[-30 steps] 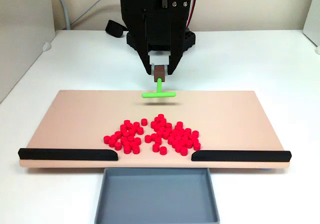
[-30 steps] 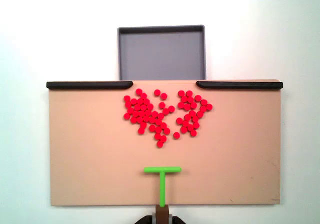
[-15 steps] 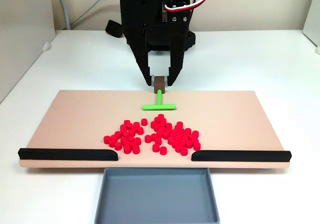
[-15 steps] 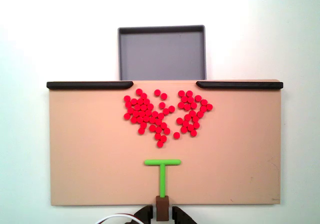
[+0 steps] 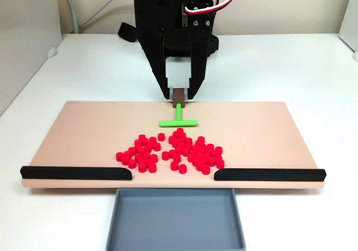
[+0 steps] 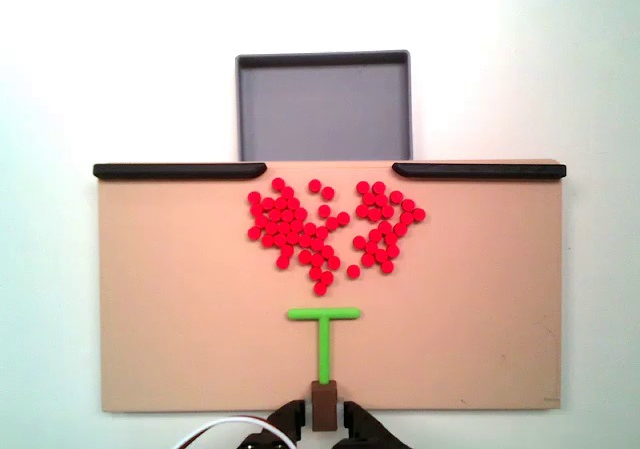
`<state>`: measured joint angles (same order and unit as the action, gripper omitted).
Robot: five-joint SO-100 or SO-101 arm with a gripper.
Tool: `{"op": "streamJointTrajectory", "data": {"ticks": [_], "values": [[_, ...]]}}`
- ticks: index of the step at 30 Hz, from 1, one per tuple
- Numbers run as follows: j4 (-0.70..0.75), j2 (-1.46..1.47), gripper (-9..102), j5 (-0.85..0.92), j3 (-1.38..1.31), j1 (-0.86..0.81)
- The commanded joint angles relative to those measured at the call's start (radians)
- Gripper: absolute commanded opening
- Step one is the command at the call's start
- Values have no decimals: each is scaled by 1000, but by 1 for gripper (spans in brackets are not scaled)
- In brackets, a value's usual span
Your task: Gather the bottom side granules
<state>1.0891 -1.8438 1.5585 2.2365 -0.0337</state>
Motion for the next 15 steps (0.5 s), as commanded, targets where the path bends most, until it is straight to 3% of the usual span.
{"op": "streamJointTrajectory", "data": {"ticks": [1, 15], "values": [[-6, 29, 0, 2, -18, -8], [-6, 121, 0, -3, -94, -14]]}}
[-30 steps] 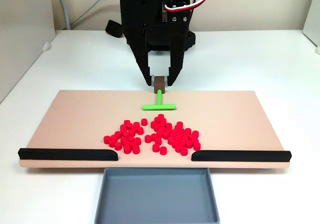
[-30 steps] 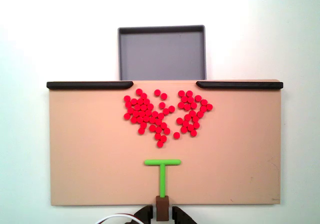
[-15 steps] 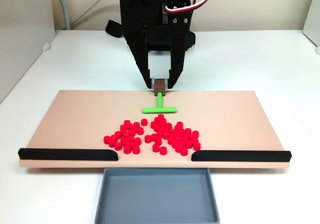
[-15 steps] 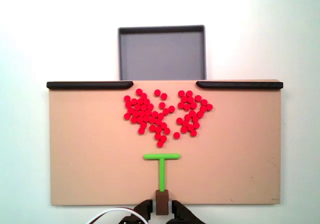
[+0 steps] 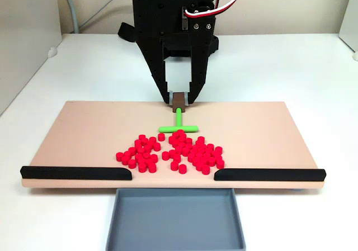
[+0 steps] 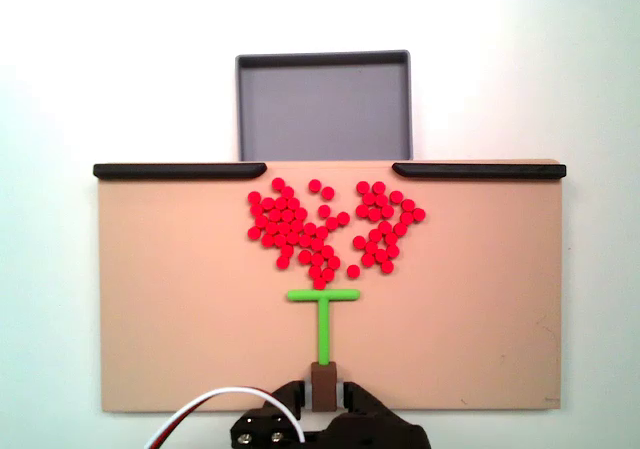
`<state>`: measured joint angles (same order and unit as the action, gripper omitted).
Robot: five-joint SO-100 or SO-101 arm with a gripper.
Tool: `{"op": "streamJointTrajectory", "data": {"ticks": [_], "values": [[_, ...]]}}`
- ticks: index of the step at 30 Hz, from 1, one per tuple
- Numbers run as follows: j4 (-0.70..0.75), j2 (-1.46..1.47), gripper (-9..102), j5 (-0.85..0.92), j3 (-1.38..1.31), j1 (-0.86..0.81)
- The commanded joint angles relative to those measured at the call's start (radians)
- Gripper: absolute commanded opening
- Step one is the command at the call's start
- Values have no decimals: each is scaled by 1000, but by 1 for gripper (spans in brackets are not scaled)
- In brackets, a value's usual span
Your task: Gather the bottom side granules
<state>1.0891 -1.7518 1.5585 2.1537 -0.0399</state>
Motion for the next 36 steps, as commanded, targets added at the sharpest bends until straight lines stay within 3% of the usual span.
{"op": "streamJointTrajectory", "data": {"ticks": [1, 23, 36], "values": [[-6, 37, 0, -5, -17, -8], [-6, 160, 0, -28, -150, -11], [6, 89, 0, -100, -192, 18]]}}
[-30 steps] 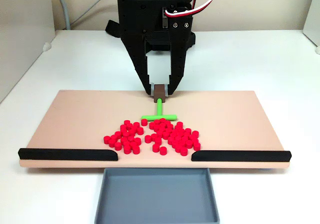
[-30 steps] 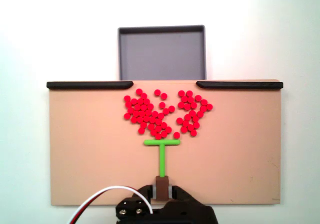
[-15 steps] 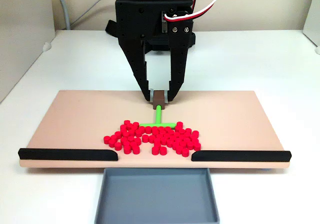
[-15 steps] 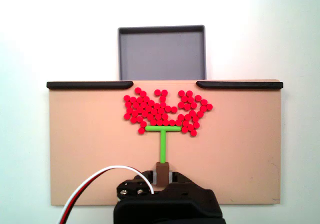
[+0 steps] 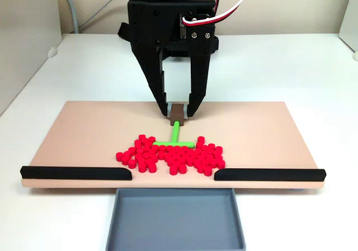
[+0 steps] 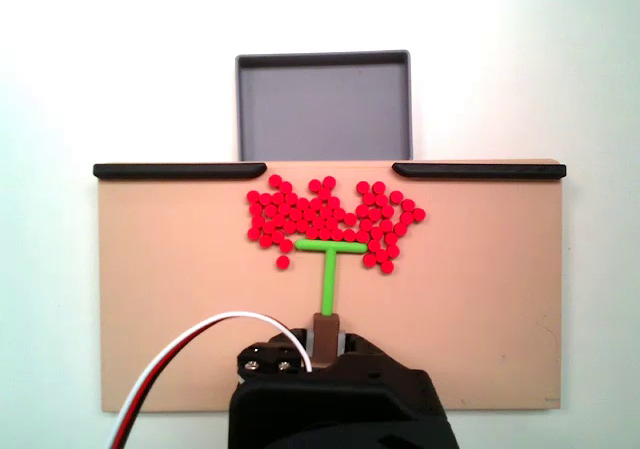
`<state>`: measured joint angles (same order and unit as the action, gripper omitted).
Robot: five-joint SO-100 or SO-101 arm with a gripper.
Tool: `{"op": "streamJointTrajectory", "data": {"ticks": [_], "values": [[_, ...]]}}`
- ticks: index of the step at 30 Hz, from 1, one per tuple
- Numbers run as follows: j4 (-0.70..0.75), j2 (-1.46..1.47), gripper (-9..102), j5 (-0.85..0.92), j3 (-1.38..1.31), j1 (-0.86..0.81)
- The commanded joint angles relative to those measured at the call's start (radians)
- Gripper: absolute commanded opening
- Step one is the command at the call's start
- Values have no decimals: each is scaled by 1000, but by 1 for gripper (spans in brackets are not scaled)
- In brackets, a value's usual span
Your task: Gather the bottom side granules
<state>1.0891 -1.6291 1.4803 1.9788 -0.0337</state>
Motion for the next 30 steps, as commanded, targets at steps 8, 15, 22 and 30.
{"op": "streamJointTrajectory", "data": {"ticks": [8, 15, 22, 30], "values": [[89, -141, 0, -21, -38, 32], [262, -229, 0, -6, -92, 52], [342, -318, 0, 34, -77, 32], [341, -281, 0, 21, -77, 29]]}}
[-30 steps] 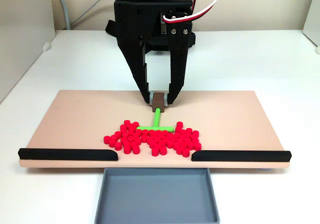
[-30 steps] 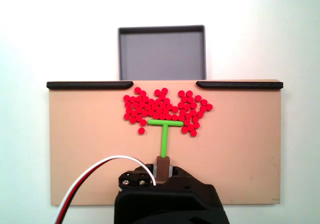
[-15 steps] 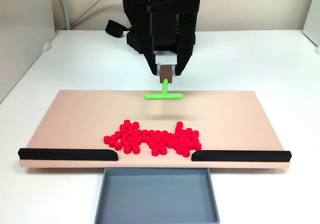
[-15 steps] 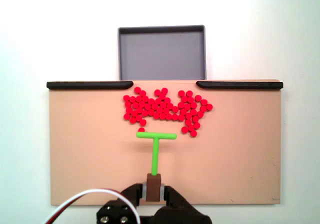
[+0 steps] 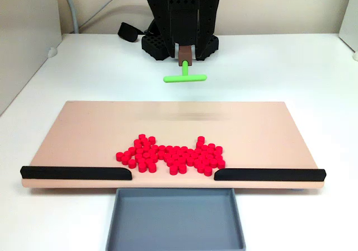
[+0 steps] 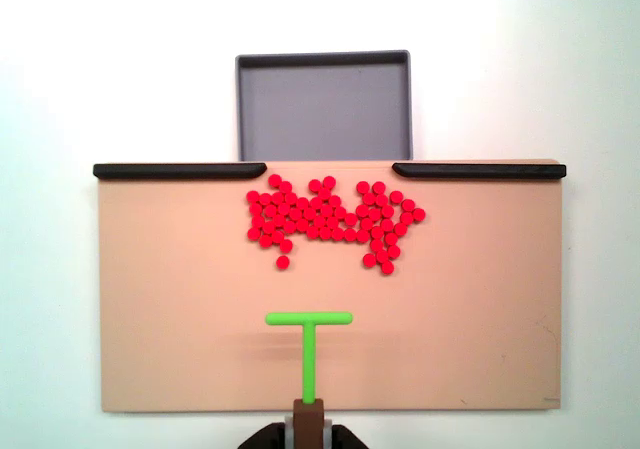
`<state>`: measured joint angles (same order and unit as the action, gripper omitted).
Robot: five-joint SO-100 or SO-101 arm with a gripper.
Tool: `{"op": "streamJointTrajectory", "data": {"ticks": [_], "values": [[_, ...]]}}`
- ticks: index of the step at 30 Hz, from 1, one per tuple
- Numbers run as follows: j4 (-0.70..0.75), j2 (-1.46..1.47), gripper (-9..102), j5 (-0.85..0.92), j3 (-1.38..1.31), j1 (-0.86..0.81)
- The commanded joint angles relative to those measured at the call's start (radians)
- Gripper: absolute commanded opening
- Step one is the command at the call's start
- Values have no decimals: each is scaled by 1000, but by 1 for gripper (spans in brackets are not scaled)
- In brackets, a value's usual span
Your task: Gather the bottom side granules
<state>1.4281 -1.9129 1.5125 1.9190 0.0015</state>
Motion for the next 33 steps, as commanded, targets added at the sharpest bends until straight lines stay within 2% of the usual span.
{"op": "streamJointTrajectory", "data": {"ticks": [1, 11, 33], "values": [[2, 8, 0, -14, -17, -6], [2, 17, 0, 54, -15, -2], [2, 12, 0, 11, -21, 37]]}}
